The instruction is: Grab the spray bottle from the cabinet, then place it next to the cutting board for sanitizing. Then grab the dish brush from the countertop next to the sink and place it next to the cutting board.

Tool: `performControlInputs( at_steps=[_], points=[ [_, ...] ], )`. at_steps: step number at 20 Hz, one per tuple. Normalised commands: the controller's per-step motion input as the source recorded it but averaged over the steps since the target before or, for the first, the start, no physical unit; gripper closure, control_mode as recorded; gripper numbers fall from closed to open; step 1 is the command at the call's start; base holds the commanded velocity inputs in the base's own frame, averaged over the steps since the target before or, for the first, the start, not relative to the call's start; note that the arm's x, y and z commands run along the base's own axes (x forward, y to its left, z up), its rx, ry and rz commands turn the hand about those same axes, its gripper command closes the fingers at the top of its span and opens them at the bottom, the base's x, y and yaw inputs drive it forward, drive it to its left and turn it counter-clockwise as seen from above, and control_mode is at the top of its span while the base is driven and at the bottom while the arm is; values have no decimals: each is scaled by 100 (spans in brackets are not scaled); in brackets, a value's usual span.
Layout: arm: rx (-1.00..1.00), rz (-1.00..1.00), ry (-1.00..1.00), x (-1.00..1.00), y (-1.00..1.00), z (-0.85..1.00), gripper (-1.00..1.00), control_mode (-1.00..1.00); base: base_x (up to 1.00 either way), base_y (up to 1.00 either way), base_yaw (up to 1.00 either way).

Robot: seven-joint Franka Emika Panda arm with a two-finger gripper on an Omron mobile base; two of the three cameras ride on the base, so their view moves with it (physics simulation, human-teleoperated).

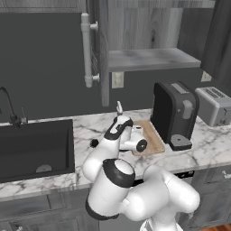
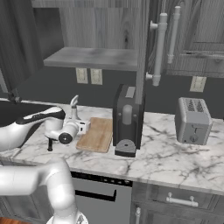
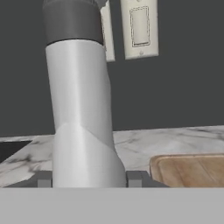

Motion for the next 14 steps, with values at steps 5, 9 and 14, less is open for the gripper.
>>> performControlInputs(
  at_steps=[5, 9, 14],
  points=[
    [0, 0, 5, 0, 0, -22, 100, -100, 0, 0, 0],
    [0, 0, 6, 2, 0, -23, 100, -100, 0, 0, 0],
    [0, 0, 1, 0, 0, -23, 100, -100, 0, 0, 0]
  ],
)
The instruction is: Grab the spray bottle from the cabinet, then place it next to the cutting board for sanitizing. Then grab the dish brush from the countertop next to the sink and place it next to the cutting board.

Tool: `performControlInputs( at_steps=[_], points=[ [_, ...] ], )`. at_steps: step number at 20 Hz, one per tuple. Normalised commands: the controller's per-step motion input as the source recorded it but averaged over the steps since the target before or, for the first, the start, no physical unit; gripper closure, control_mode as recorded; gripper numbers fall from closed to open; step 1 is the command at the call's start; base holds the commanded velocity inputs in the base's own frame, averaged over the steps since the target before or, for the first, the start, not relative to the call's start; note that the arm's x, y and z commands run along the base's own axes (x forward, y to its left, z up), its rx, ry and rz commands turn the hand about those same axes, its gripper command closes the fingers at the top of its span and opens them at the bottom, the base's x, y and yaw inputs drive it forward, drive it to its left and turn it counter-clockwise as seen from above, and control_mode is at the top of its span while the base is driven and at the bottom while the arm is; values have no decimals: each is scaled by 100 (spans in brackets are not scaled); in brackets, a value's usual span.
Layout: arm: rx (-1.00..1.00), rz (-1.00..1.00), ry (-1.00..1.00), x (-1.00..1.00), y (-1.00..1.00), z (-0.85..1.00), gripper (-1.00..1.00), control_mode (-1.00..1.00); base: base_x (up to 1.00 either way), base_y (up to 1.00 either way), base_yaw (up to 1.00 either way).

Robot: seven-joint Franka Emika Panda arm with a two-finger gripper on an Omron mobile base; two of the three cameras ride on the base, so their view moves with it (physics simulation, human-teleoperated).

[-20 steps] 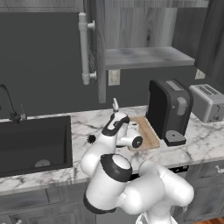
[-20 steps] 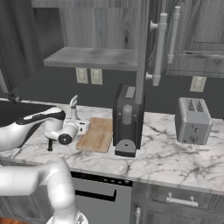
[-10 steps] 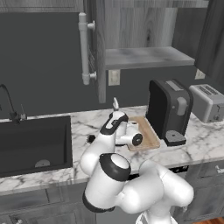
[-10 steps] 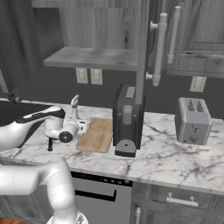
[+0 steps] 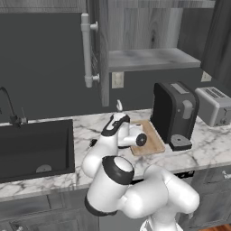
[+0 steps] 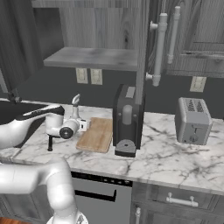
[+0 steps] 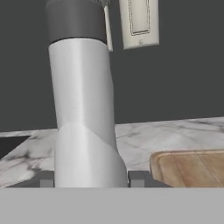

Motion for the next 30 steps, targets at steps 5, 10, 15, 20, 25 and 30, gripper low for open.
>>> performControlInputs(
  at_steps=[5, 10, 15, 20, 25, 30],
  points=[
    [0, 0, 0, -19, 0, -17, 100, -100, 0, 0, 0],
    [0, 0, -1, -19, 0, -17, 100, -100, 0, 0, 0],
    [0, 0, -1, -14, 1, -23, -100, -100, 0, 0, 0],
    [0, 0, -2, -11, 0, -14, -100, -100, 0, 0, 0],
    [0, 0, -4, -19, 0, -10, -100, -100, 0, 0, 0],
    [0, 0, -6, -32, 0, 0, -100, -100, 0, 0, 0]
  ],
)
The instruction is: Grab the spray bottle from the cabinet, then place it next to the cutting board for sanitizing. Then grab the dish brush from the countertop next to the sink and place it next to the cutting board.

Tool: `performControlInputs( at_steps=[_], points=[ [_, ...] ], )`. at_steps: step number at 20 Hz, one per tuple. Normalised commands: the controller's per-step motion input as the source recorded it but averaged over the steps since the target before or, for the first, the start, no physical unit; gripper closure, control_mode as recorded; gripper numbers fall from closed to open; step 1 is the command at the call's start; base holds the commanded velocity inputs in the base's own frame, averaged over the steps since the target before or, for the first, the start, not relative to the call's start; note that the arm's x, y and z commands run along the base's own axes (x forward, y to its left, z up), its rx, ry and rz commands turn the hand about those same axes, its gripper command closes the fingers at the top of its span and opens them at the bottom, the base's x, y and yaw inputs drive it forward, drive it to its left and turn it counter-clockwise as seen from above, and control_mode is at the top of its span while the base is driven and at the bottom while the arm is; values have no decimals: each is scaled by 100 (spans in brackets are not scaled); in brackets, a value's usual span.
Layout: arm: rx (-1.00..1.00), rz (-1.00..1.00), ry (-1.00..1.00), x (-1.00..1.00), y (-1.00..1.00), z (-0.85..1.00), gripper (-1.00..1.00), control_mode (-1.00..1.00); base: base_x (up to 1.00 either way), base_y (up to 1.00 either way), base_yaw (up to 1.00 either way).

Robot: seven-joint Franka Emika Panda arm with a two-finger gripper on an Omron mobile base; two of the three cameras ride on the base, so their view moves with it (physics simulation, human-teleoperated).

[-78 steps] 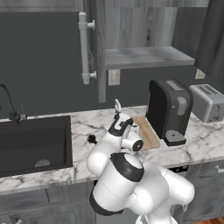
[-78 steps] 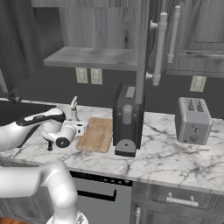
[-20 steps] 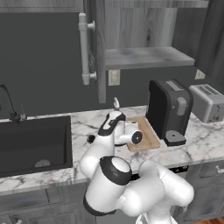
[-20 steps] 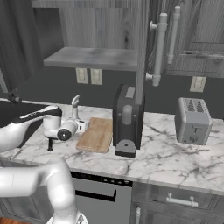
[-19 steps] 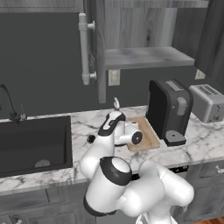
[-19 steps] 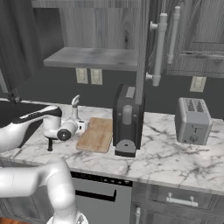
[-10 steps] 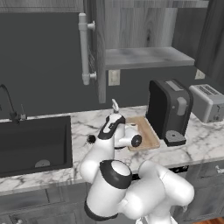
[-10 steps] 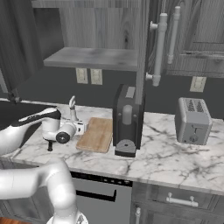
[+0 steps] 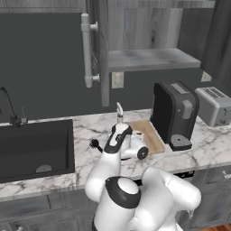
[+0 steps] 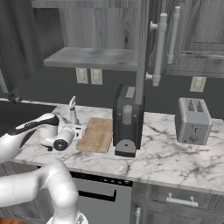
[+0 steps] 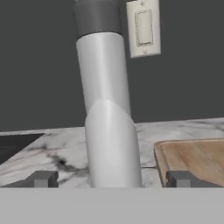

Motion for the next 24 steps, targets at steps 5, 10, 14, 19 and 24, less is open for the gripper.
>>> performControlInputs(
  at_steps=[5, 10, 14, 19, 24],
  points=[
    [0, 0, -8, -30, 0, 0, -100, -100, 0, 0, 0],
    [0, 0, -14, -53, 1, 18, -100, -100, 0, 0, 0],
    [0, 0, -19, -63, 0, 67, -100, -100, 0, 0, 0],
    [0, 0, -17, -58, 0, 85, -100, -100, 0, 0, 0],
    [0, 0, -12, -57, 0, 87, -100, -100, 0, 0, 0]
  ],
)
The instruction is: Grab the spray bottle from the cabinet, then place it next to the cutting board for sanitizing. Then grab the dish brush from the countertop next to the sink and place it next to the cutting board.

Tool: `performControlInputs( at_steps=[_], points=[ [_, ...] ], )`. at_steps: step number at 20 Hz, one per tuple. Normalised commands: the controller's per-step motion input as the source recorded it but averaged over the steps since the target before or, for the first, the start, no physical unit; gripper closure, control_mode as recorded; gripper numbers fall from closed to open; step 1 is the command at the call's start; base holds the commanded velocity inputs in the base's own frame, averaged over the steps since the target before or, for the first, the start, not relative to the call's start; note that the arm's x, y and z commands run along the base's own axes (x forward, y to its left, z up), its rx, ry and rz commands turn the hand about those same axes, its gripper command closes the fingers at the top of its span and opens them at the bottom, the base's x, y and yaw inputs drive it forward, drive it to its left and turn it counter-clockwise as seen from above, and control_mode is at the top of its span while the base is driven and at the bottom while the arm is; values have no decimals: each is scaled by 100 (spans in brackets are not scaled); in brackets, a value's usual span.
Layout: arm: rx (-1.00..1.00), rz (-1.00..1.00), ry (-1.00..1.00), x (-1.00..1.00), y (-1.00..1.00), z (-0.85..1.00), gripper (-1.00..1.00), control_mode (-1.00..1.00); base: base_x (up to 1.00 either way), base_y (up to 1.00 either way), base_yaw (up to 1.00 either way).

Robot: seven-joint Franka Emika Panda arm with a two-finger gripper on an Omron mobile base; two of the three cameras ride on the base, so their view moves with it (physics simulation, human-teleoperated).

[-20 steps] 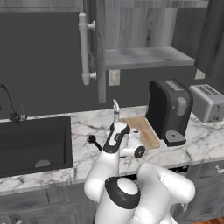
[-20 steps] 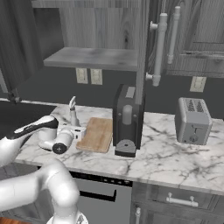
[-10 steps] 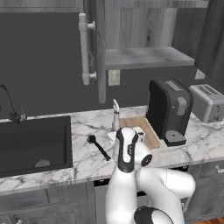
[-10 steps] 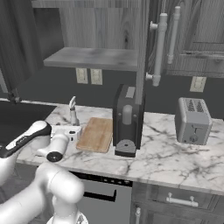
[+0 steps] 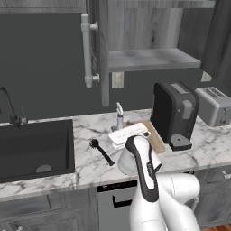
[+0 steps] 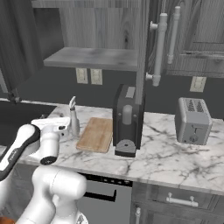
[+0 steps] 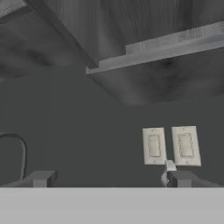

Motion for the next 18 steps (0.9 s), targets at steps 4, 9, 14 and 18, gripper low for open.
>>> performControlInputs(
  at_steps=[4, 9, 14, 18],
  points=[
    [0, 0, -1, -55, -5, 99, -100, -100, 0, 0, 0],
    [0, -5, -5, -57, -29, 100, -100, -100, 0, 0, 0],
    [0, -10, -16, -58, -11, 100, -100, -100, 0, 0, 0],
    [0, -8, -4, -61, -21, 100, -100, -100, 0, 0, 0]
  ],
)
